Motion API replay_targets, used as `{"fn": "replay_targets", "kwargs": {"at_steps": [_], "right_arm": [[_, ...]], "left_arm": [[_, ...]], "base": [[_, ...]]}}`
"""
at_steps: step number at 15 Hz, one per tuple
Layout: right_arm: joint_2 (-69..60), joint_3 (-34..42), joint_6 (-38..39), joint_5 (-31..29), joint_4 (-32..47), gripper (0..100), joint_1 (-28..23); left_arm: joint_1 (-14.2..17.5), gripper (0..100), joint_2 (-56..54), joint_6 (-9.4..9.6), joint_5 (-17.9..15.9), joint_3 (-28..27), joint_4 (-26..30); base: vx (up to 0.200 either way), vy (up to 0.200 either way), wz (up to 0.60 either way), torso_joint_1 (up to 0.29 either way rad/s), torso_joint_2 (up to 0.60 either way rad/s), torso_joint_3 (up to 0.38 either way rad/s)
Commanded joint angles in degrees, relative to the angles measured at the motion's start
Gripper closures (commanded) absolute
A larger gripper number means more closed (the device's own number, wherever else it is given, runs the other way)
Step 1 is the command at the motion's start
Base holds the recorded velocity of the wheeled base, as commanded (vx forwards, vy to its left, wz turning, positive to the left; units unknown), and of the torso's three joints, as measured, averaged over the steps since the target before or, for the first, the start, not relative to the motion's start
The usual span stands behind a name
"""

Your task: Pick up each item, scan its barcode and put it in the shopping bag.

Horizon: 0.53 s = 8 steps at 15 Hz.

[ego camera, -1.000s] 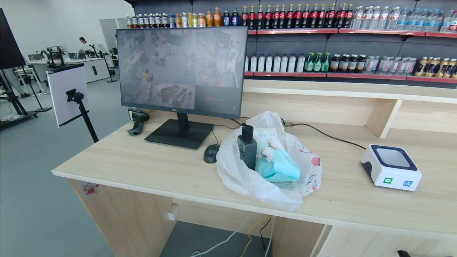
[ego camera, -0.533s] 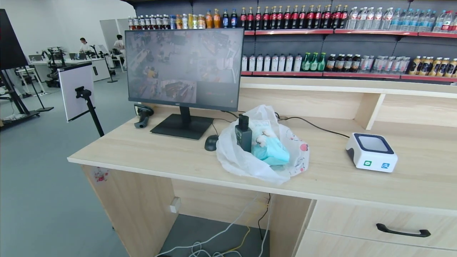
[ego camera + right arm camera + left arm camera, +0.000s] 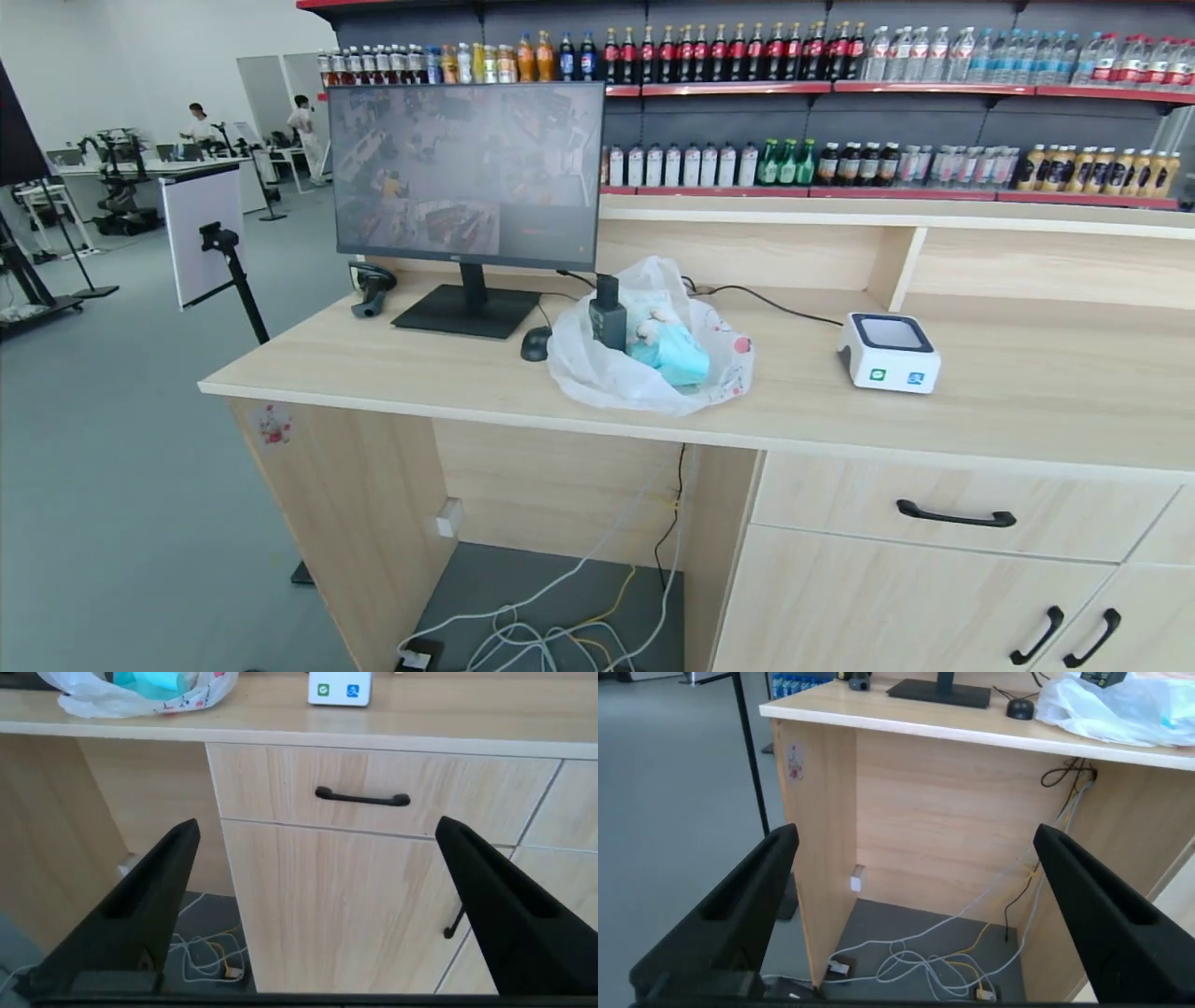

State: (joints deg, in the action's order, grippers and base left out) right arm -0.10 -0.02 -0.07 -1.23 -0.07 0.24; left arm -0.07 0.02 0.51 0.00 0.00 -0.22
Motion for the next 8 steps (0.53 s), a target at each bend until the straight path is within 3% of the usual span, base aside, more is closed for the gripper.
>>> {"fn": "replay_targets", "kwargs": {"at_steps": [1, 2, 3, 8], "right_arm": [[0.10, 0.02, 0.16, 0.00, -0.01, 0, 0.02], [0.10, 0.02, 0.07, 0.00, -0.01, 0, 0.02], [0.10, 0.02, -0.10, 0.00, -0.01, 0, 0.02], [0.10, 0.02, -0.10, 0.00, -0.01, 0, 0.02]], "left_arm": [[-0.01, 0, -0.02, 0.02, 0.00, 0.00, 0.13], [0.07, 0, -0.02, 0.02, 0.00, 0.00, 0.13], [0.07, 0, -0.02, 0.02, 0.00, 0.00, 0.13], [-0.01, 0, -0.02, 0.02, 0.00, 0.00, 0.13]], "base": [[0.000, 0.000, -0.60, 0.002, 0.01, 0.002], [0.000, 0.000, -0.60, 0.007, 0.01, -0.002], [0.000, 0.000, 0.00, 0.000, 0.00, 0.000], [0.000, -0.200, 0.00, 0.005, 0.00, 0.002]]}}
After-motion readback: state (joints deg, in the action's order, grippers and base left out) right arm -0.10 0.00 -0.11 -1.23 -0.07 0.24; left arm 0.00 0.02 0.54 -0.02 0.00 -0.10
